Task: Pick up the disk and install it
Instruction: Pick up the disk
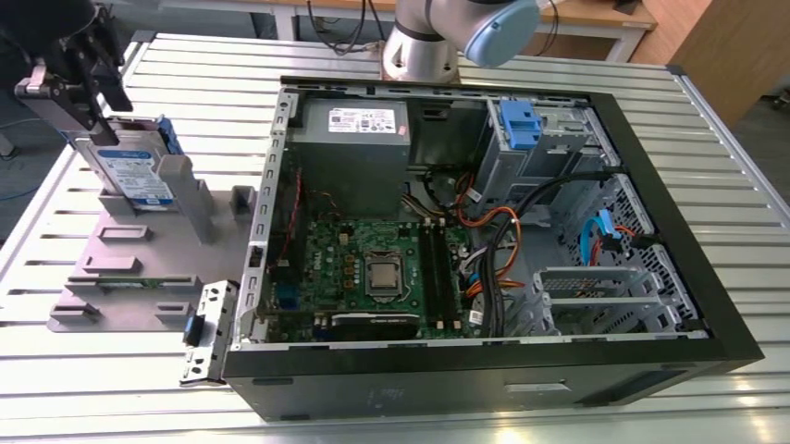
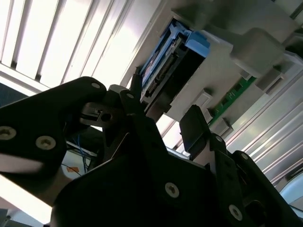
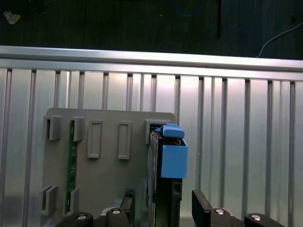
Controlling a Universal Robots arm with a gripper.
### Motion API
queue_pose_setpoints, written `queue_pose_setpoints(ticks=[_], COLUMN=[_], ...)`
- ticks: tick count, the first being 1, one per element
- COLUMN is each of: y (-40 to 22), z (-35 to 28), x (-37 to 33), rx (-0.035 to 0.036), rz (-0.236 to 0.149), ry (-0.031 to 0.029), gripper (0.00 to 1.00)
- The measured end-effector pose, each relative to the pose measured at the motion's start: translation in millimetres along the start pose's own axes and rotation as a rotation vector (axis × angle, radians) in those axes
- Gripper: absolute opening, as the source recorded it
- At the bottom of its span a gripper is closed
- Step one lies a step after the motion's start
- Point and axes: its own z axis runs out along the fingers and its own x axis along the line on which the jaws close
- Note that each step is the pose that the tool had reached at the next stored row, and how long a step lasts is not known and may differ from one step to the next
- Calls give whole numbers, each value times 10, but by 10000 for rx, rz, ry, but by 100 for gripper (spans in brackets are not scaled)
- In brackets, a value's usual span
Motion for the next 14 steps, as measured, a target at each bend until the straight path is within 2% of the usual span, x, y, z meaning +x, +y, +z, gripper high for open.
queue_pose_setpoints(ticks=[3, 10, 14], y=[20, 42, 44], z=[46, 159, 174], x=[-1, -1, -1], rx=[47, 81, 83], rz=[-39, -111, -129], ry=[2, 3, 5], gripper=[59, 59, 59])
